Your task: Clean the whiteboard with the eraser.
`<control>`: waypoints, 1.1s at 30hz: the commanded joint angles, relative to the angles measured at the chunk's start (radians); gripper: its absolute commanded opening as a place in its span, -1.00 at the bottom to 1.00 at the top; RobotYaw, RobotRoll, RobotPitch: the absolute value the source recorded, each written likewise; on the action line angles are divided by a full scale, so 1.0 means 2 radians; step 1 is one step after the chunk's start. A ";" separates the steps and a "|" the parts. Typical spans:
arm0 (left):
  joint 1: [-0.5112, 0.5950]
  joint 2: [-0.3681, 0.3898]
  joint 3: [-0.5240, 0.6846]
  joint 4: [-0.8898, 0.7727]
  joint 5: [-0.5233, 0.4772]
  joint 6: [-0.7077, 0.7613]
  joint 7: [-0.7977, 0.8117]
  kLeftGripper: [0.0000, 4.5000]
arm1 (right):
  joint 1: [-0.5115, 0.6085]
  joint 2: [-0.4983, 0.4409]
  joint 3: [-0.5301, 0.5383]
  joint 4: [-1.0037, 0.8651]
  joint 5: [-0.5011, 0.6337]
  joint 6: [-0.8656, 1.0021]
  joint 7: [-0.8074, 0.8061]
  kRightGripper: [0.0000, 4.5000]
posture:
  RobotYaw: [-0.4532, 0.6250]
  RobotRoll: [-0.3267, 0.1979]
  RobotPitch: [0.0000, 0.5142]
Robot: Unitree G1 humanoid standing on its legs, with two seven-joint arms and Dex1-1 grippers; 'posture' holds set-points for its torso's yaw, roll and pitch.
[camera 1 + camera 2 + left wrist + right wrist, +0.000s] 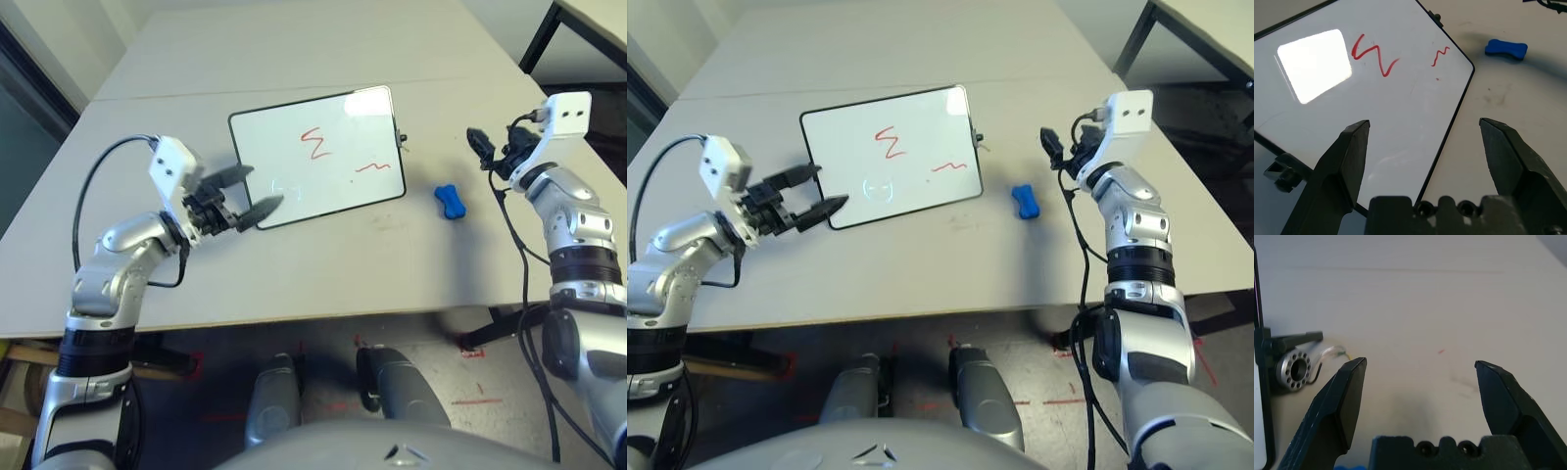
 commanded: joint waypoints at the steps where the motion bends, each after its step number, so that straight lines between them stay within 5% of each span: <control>1: -0.003 -0.005 -0.013 0.017 0.020 -0.017 -0.004 1.00 | -0.008 -0.035 0.040 -0.065 -0.019 0.106 0.005 0.99 | -0.41 0.25 -0.54; 7: -0.007 -0.013 -0.027 0.028 0.033 -0.032 -0.007 1.00 | -0.060 -0.088 0.103 -0.118 -0.023 0.321 0.026 0.99 | -0.44 0.25 -0.56; 13: -0.007 -0.022 -0.036 0.030 0.043 -0.040 -0.006 1.00 | -0.117 -0.093 0.139 -0.094 -0.015 0.444 0.042 0.99 | -0.43 0.25 -0.58; 23: -0.004 -0.025 -0.039 0.033 0.055 -0.051 -0.006 1.00 | -0.138 -0.078 0.205 -0.042 -0.020 0.474 0.058 0.99 | -0.39 0.25 -0.58; 33: 0.010 -0.032 -0.036 0.030 0.057 -0.056 -0.002 1.00 | -0.138 -0.055 0.208 -0.025 -0.025 0.482 0.047 0.99 | -0.36 0.25 -0.58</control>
